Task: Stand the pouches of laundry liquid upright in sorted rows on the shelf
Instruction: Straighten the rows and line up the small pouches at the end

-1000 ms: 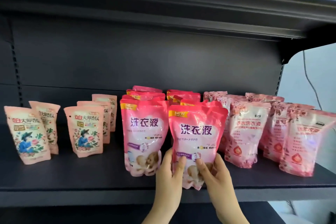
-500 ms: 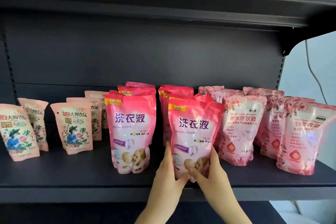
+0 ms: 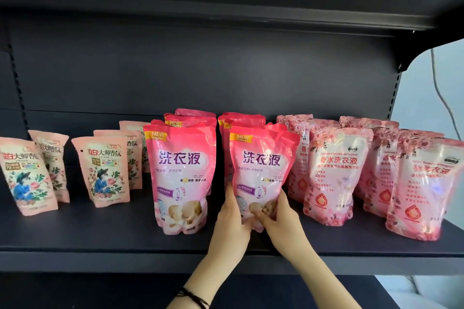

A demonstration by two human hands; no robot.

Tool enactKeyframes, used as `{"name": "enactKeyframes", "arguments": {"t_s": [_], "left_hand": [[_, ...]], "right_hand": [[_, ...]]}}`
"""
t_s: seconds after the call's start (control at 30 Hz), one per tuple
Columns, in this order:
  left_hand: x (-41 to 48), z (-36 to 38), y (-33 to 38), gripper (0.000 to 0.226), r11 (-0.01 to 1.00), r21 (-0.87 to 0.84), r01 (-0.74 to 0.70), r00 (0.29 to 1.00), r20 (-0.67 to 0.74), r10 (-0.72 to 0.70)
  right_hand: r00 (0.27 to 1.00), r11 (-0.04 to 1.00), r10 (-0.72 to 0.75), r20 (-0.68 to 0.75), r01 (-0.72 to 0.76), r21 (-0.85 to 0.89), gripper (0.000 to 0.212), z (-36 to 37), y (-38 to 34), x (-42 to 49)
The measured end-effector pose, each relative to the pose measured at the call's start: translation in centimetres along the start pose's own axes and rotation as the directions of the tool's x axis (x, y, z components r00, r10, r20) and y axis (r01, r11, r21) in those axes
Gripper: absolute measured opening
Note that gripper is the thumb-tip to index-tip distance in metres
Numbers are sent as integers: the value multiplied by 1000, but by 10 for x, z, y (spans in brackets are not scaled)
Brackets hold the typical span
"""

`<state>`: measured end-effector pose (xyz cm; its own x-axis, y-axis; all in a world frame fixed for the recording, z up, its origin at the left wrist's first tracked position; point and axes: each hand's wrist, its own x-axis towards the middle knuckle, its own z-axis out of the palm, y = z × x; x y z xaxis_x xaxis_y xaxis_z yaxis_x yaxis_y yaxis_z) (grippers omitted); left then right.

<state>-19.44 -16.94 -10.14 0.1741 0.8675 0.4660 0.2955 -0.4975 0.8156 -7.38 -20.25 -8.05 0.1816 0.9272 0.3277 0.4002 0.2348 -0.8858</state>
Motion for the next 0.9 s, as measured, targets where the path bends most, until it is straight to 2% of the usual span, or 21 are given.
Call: {"name": "enactKeyframes", "arguments": {"t_s": [0.13,0.2,0.23,0.3,0.33,0.4,0.47,0.53,0.63,0.9], "left_hand": [[-4,-9,-3,85,997,81,21,996,83,-28],[-7,-20,-1,76,956,294,-10,994,104,-22],[-8,-27,3,68,891,453,-44,993,117,-11],[-11,-40,14,55,677,725,-121,986,164,1],[-13,-45,19,53,563,807,-179,978,210,9],[-15,-54,28,50,406,860,-309,945,326,30],[-18,-63,34,51,335,858,-389,915,401,35],[-22,-71,39,52,315,848,-427,898,439,36],[-37,-97,36,54,320,843,-432,897,440,50],[-69,-209,-8,55,356,875,-327,941,337,36]], "right_hand": [[998,995,4,55,2,-97,50,-9,8,1],[996,971,-10,87,30,-236,48,-22,11,3],[996,939,-18,88,47,-342,46,-30,11,4],[995,816,-3,98,60,-575,44,-47,13,5],[993,738,31,116,56,-672,45,-54,12,5],[978,600,110,175,75,-796,45,-64,5,4],[962,504,129,241,145,-851,46,-68,-1,1],[951,467,117,286,202,-861,48,-65,-9,-3],[925,483,104,365,274,-832,50,-41,-27,-14],[857,554,68,512,394,-733,51,72,-76,-35]]}}
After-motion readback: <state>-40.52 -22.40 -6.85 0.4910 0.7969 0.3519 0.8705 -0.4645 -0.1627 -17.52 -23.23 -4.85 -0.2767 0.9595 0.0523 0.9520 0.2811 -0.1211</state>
